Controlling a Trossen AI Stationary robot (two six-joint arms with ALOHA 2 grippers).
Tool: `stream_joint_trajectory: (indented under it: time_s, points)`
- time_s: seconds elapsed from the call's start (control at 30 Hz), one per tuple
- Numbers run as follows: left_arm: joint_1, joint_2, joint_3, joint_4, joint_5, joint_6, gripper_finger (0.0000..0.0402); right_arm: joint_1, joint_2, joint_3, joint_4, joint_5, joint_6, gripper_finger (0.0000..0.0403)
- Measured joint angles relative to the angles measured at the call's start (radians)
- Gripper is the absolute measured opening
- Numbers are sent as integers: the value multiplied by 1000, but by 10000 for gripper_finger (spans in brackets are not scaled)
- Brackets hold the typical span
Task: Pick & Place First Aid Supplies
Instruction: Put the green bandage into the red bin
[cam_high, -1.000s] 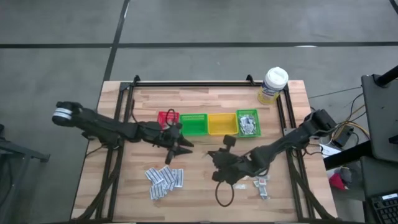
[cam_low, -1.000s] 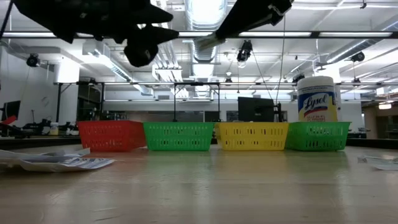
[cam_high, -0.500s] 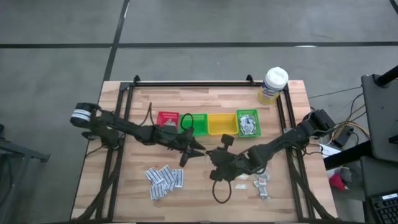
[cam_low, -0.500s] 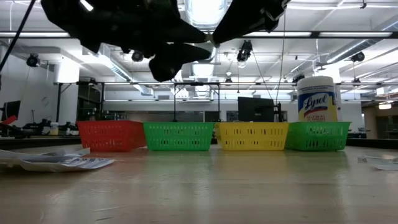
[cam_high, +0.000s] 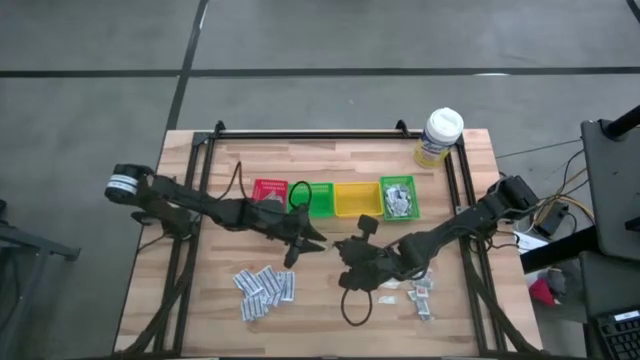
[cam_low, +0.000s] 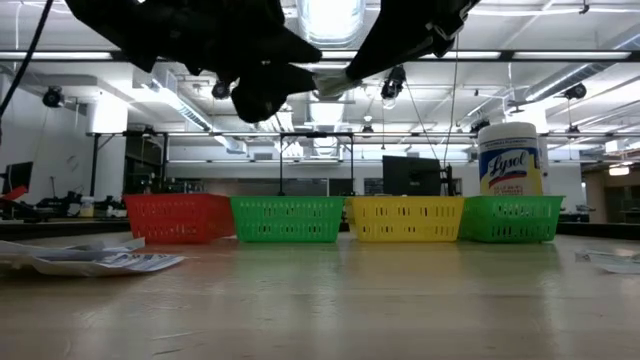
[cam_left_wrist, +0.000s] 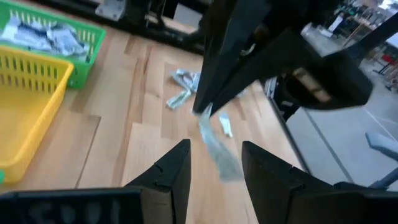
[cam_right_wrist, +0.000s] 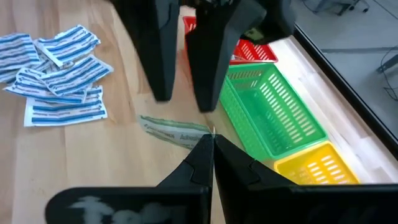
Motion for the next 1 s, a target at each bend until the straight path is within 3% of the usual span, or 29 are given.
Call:
stream_joint_trajectory:
  time_s: [1.0]
  points:
    - [1,35,29,-25,-60,-29,130,-17,-1,0,60,1,-22,8]
